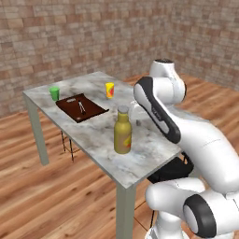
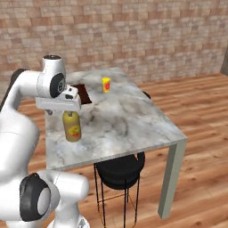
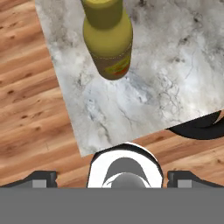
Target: Place the drinks on the dining counter in a tight cluster.
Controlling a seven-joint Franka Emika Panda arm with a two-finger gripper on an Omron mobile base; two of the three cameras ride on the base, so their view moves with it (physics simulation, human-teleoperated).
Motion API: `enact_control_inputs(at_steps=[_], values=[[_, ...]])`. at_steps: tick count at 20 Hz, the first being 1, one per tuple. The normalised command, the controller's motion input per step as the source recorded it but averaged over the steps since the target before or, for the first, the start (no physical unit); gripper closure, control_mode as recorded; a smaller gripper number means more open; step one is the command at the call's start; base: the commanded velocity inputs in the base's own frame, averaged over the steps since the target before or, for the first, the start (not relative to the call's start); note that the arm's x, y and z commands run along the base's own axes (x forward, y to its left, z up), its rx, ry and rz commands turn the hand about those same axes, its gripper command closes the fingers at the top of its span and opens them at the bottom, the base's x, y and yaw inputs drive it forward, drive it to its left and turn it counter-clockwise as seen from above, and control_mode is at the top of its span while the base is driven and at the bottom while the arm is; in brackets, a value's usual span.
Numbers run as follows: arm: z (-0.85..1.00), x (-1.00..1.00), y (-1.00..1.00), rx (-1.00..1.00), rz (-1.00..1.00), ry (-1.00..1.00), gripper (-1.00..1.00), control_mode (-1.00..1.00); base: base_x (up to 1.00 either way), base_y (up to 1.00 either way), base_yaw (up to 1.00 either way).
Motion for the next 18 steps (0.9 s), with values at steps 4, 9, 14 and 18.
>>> enact_control_inputs(at_steps=[4, 9, 14, 18], values=[[0.27, -0.64, -0.13, 0.01, 0.0, -0.09, -1.0, -1.0, 0.0, 0.0, 0.0], [0.43, -0.61, -0.07, 0.0, 0.0, -0.01, -1.0, -1.0, 0.0, 0.0, 0.0], [0.33, -0.65, -0.06, 0.0, -0.01, 0.0, -1.0, -1.0, 0.0, 0.0, 0.0], [0.15, -0.64, -0.07, 0.0, 0.0, -0.01, -1.0, -1.0, 0.0, 0.0, 0.0]])
